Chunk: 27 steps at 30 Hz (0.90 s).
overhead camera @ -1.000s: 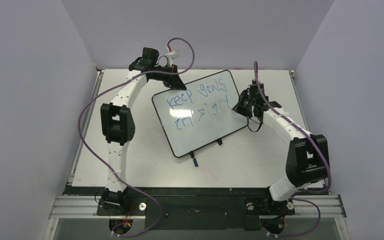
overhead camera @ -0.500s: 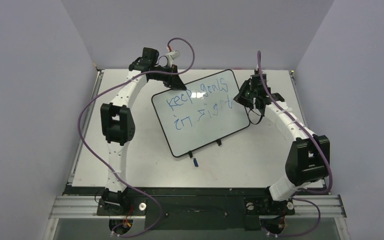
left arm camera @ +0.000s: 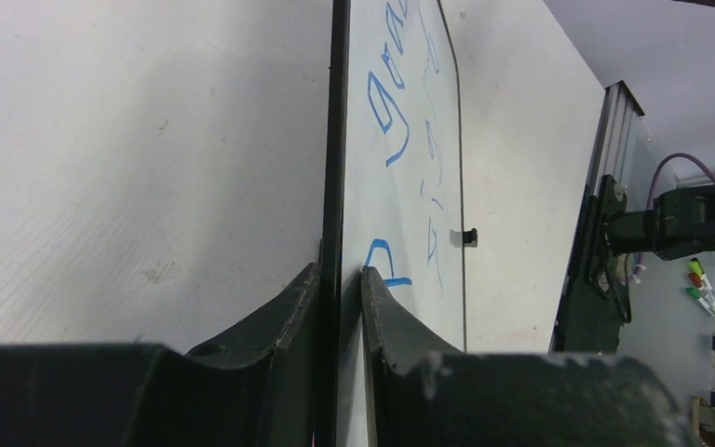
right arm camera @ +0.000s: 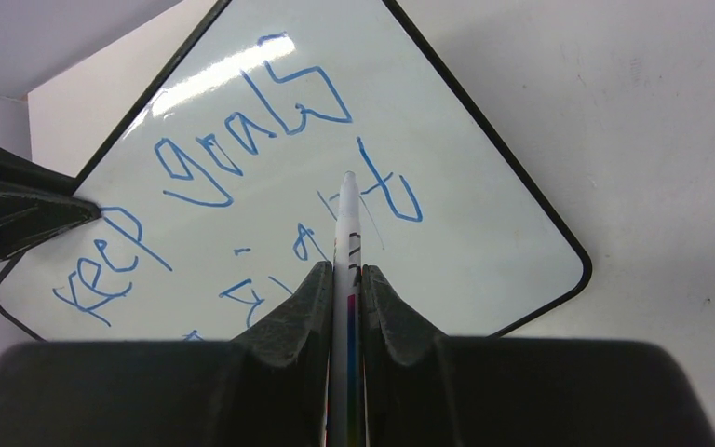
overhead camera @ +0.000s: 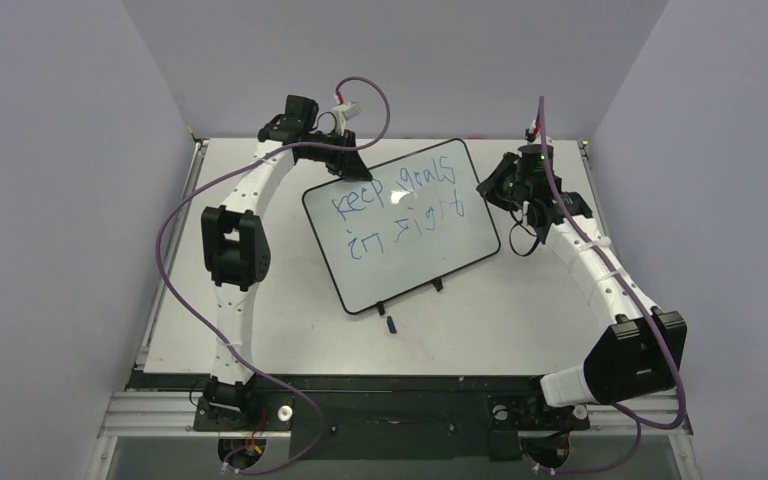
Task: Write a sentence on the whiteboard
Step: Put down the whiteboard on the whiteboard stand.
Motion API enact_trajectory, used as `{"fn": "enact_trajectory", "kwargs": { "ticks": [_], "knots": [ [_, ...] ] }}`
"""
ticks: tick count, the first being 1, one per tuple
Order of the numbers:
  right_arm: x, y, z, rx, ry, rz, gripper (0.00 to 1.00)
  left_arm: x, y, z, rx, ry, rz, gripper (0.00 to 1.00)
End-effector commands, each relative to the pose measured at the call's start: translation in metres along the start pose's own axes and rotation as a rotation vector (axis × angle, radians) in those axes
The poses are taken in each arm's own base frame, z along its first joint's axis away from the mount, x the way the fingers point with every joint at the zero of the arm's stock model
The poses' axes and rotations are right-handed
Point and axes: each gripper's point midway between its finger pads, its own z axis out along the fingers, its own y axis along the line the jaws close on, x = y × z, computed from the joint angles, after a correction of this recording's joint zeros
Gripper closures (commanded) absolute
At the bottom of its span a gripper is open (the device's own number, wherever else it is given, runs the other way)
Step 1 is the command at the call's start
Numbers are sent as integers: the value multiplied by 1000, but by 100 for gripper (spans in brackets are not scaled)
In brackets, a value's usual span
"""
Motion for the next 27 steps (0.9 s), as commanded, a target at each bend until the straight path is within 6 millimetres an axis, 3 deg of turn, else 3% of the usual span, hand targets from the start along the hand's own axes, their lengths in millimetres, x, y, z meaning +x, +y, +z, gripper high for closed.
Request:
{"fn": "enact_trajectory", "kwargs": {
  "ticks": [1,11,27],
  "knots": [
    [4,-10,-3,25,-1,-16,100,-2,-16,0,-15,19,100,83],
    [15,-18,-6,35,17,-36,100,-1,-11,-1,-46,20,108,67],
    [14,-18,-15,27,9,-46,100,-25,-3,-20,-121,-47,143,51]
  ]
}}
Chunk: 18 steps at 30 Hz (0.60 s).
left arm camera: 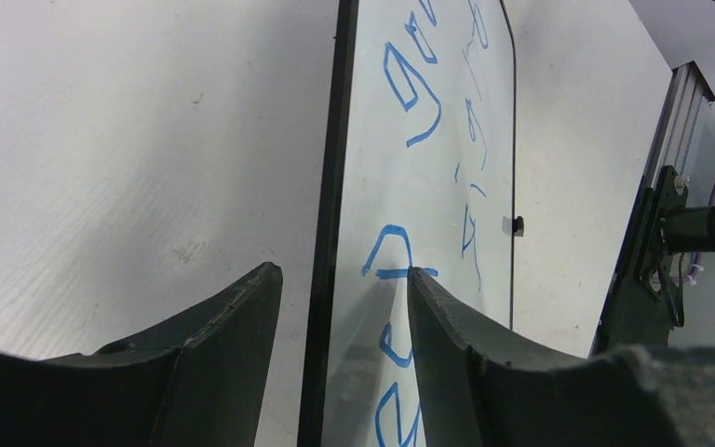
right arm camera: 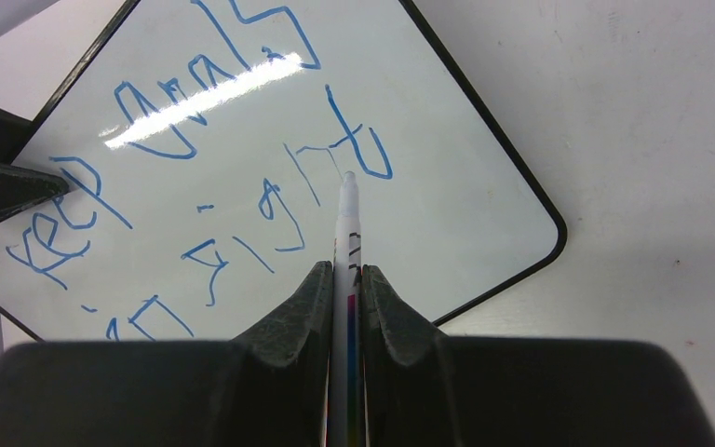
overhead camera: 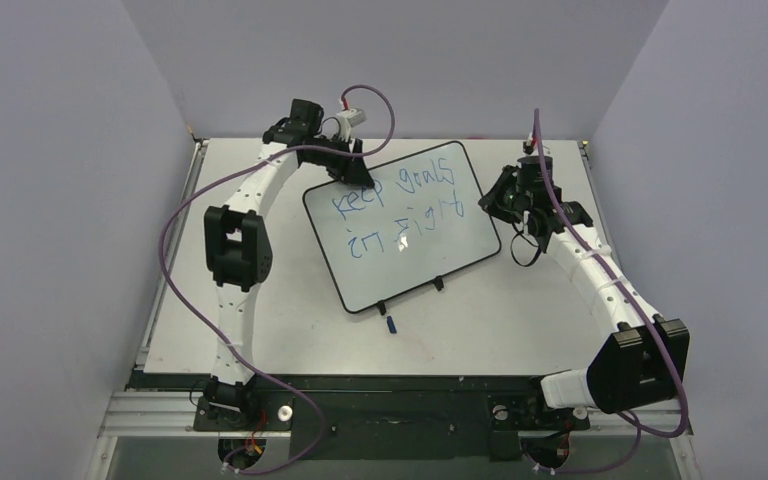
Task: Write a sentence on the whiteboard
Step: Put down the whiteboard on the whiteboard stand.
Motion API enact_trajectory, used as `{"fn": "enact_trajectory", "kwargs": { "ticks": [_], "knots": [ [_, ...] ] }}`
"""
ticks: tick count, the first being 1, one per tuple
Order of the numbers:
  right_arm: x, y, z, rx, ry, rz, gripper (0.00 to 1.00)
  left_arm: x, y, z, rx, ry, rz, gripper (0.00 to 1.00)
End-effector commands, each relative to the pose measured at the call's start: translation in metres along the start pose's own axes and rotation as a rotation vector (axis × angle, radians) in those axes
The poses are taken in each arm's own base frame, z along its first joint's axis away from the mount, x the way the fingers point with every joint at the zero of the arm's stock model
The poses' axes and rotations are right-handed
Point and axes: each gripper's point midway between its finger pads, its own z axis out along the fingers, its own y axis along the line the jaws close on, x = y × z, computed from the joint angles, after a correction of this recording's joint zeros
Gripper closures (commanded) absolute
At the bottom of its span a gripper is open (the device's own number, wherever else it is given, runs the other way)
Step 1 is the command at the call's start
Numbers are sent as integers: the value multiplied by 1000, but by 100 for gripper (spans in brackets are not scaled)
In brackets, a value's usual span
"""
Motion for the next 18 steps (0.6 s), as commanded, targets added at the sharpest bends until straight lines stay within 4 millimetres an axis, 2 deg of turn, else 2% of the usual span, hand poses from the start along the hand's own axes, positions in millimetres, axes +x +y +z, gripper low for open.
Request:
{"fn": "enact_trajectory", "kwargs": {
  "ticks": [1,5,9,14,18],
  "knots": [
    [-10,1,-10,-7,-44,-8,100,-39,-15,-32,-42,-99,96,50],
    [-13,2,-14,-11,-51,-11,100,-51,-8,-39,-97,-142,89,49],
    [-16,3,-19,-14,-61,-13,100,-74,0,-54,-185,-223,86,47],
    [-18,5,-25,-21,-73,-13,100,-107,-1,-86,-347,-325,74,46],
    [-21,8,-30,-30,-85,-13,100,-123,1,-113,-482,-396,45,46]
  ]
}}
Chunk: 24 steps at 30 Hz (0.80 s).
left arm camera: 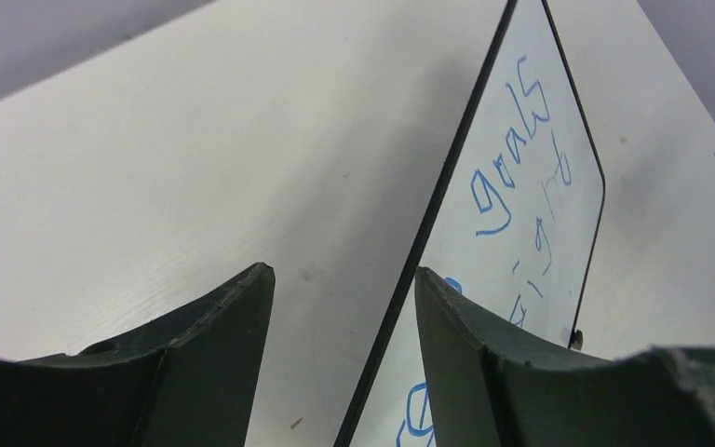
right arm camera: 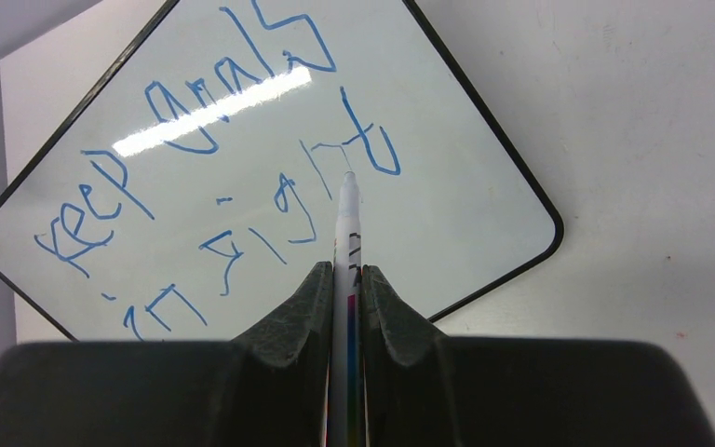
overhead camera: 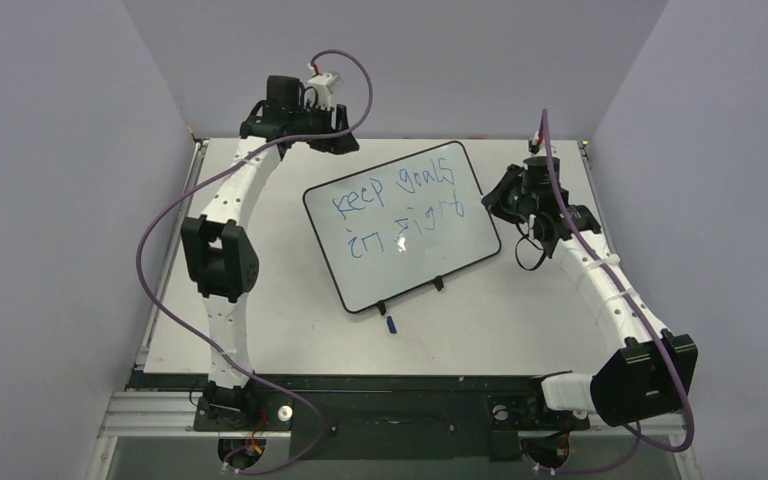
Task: Write a sentence on the whiteboard
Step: Put down the whiteboard on the whiteboard stand, then pick up the pen cap from the corner of the board.
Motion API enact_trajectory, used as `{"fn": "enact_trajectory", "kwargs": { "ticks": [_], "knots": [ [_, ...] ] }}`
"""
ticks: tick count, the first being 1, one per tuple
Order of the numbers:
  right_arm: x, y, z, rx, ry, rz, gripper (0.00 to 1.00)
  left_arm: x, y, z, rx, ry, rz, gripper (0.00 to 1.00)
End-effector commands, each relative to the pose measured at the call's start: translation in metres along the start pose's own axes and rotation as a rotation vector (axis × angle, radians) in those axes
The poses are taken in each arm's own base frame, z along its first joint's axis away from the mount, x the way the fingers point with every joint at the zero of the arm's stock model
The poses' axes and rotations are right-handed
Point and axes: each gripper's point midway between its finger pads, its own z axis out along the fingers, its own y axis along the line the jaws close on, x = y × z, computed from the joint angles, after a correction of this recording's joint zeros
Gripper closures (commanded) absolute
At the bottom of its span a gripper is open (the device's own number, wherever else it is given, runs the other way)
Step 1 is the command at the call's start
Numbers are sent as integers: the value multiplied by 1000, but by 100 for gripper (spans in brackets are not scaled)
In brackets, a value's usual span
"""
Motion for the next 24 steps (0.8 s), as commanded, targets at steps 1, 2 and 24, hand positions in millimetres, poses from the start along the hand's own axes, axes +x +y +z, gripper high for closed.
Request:
{"fn": "enact_trajectory", "kwargs": {
  "ticks": [1,2,24],
  "knots": [
    [-18,5,-16,-19,-67,-9,100,-71,-3,-54,-185,-207,27,46],
    [-18,5,-17,-20,-70,-9,100,-74,0,-58,-217,-218,10,46],
    [-28,5,-46,-23,-138,-14,100,38,-76,-194,-606,-504,-15,12]
  ]
}}
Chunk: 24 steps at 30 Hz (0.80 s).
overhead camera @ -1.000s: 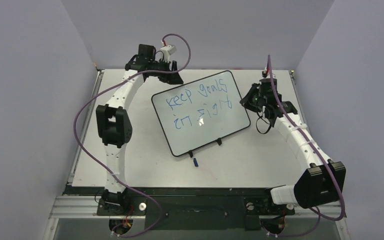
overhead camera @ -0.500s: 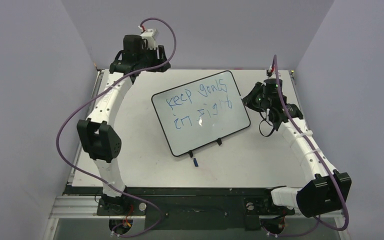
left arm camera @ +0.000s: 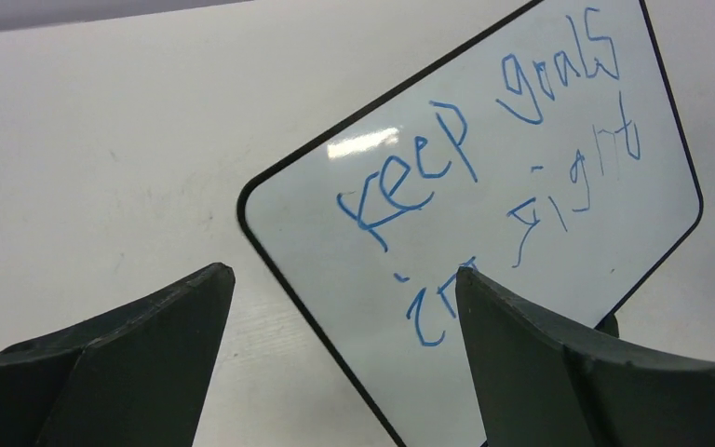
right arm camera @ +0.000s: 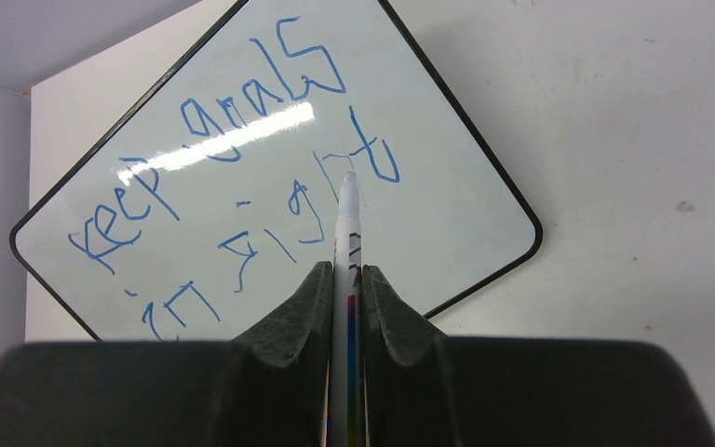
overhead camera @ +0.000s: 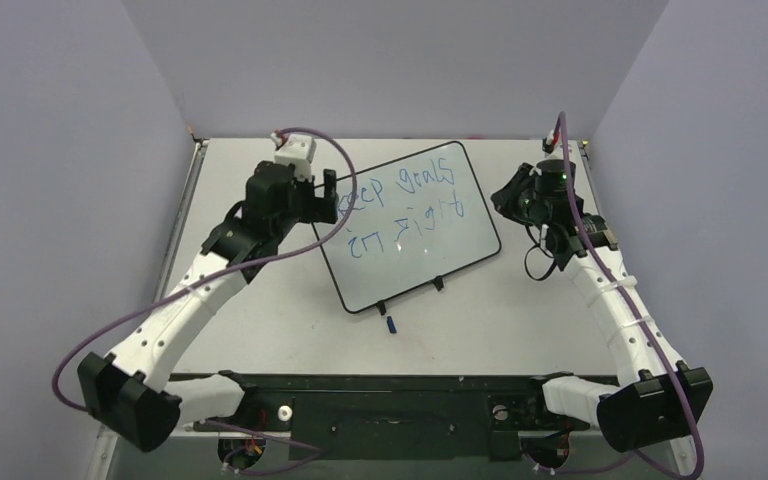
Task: Write a sentence on the whiteboard
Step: Pick up the pen cap from the corner of the board.
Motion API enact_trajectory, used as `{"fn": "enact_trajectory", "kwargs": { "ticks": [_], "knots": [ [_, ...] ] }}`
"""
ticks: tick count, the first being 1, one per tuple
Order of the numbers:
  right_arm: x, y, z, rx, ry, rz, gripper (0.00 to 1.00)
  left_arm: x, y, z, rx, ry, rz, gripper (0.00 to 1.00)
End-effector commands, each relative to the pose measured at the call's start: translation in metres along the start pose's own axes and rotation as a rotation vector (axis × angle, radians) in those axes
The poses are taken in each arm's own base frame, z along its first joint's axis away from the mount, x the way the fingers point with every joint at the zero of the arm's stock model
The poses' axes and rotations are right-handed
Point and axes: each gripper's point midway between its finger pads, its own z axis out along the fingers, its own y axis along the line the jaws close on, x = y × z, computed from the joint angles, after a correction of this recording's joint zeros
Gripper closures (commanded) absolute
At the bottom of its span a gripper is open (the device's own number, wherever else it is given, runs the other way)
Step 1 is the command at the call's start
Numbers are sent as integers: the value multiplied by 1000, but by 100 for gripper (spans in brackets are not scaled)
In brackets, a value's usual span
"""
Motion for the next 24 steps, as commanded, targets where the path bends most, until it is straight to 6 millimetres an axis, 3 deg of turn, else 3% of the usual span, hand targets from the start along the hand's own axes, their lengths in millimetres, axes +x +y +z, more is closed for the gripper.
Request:
{"fn": "enact_trajectory", "kwargs": {
  "ticks": [1,5,7,8,9,10,11,12,15,17,24],
  "knots": [
    [-9,1,-7,-11,-43,3,100,-24,29,-31,-78,-251,-120,12],
    [-7,2,-9,-21,-47,12,100,-3,17,-41,-33,-152,-248,17],
    [-7,1,-11,-21,-50,15,100,14,-11,-48,31,-82,-304,27],
    [-7,1,-12,-19,-55,15,100,22,-13,-53,-6,-54,-360,29],
    [-6,-1,-13,-16,-55,13,100,26,-32,-63,18,-38,-372,30],
    [-7,-2,-14,-13,-59,14,100,37,-29,-68,-44,-12,-438,31],
    [-6,-3,-14,-10,-57,13,100,42,-47,-77,-18,6,-453,31],
    [-6,-3,-14,-7,-60,13,100,52,-46,-79,-71,24,-497,31],
    [-3,-6,-14,-2,-54,10,100,70,-75,-90,-88,80,-513,36],
    [-3,-6,-16,-3,-58,10,100,94,-80,-90,-168,138,-475,39],
    [-3,-8,-23,2,-67,9,100,133,-107,-77,-188,190,-530,43]
  ]
}}
